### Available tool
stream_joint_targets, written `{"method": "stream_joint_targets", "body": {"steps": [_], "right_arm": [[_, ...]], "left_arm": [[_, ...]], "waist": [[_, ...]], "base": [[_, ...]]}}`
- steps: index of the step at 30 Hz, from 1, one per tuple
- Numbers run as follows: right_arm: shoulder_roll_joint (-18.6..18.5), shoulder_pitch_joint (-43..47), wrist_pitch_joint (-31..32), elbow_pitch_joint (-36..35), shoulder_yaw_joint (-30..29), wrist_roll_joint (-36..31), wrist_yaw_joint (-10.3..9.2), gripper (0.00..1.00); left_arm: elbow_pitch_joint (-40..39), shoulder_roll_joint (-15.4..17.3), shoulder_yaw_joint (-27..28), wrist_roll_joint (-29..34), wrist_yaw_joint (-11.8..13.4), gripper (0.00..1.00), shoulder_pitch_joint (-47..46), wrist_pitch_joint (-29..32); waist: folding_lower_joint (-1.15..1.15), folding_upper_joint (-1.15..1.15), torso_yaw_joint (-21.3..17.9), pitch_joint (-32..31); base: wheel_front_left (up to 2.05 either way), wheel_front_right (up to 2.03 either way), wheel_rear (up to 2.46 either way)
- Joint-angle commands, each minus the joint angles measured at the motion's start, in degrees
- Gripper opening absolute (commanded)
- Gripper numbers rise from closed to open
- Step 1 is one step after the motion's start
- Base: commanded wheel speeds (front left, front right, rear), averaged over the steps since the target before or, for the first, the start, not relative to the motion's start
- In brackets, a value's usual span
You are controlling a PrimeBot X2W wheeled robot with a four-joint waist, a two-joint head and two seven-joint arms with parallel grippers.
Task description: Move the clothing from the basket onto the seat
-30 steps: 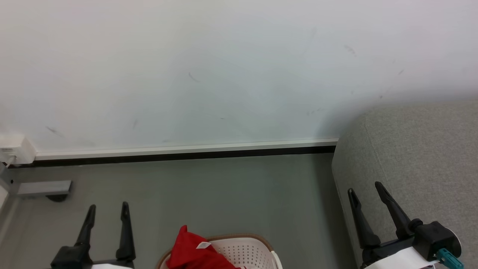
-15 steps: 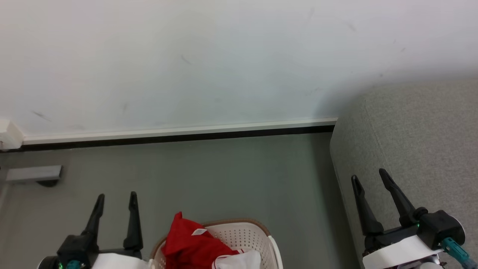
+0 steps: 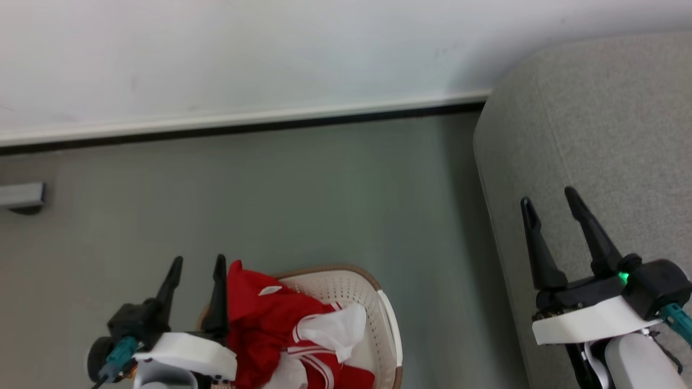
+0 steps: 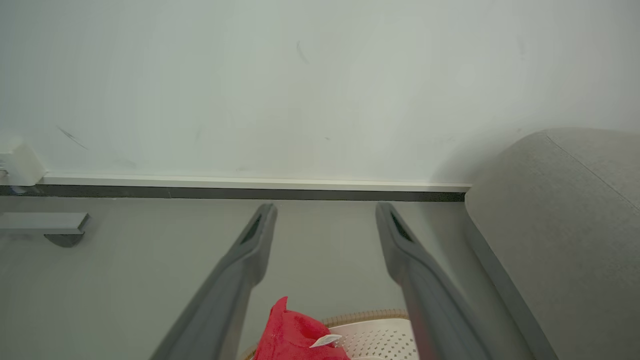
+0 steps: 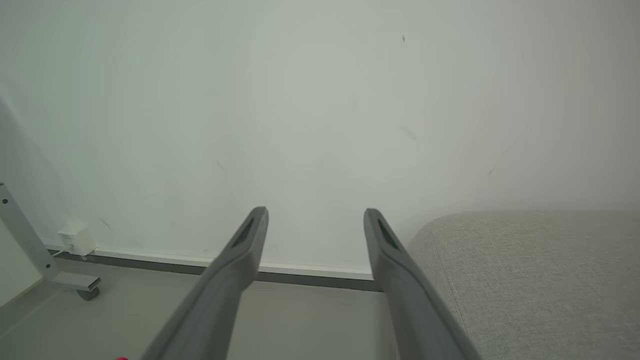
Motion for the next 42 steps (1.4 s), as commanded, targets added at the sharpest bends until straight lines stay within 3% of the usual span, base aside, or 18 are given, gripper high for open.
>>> {"method": "stream_joint_targets", "body": {"steps": [1, 13, 22, 26, 34, 42], "right_arm": [[-0.11, -1.25, -0.19, -0.43, -0.24, -0.08, -0.12, 1.00], [-0.51, -7.31, -0.19, -3.76, -0.64, -1.61, -0.12, 1.00], [0.79, -10.72, -0.12, -7.13, -1.68, -2.10, -0.12, 1.00], [1.23, -12.20, -0.12, -8.80, -2.20, -2.26, -0.12, 1.00], [2.67, -15.52, -0.12, -13.01, -2.84, -2.50, -0.12, 1.00], [3.58, -17.00, -0.12, -15.85, -3.05, -2.55, -0.12, 1.00]], "left_arm": [[2.05, 0.24, -0.17, -1.69, -0.50, 1.00, -1.43, -0.04], [26.85, 1.05, -5.91, -3.21, -3.91, 1.00, -13.93, -0.04], [42.07, 2.79, -10.48, -4.16, -4.44, 1.00, -23.44, 0.91], [46.46, 3.08, -12.76, -6.54, -4.49, 1.00, -26.92, 2.35], [52.21, 6.93, -18.72, -8.91, -4.43, 1.00, -33.44, 7.59], [55.87, 11.12, -21.26, -9.08, -4.09, 1.00, -38.49, 12.43]], "waist": [[-0.01, 0.00, -0.98, 3.08], [-0.01, 0.00, -5.05, 11.99], [-0.01, 0.00, -8.55, 19.43], [-0.01, 0.00, -10.02, 22.84], [-0.01, 0.00, -13.07, 30.39], [-0.01, 0.00, -16.45, 35.72]], "base": [[0.00, 0.00, 0.00], [0.00, 0.00, 0.00], [0.00, 0.00, 0.00], [0.00, 0.00, 0.00], [0.00, 0.00, 0.00], [0.00, 0.00, 0.00]]}}
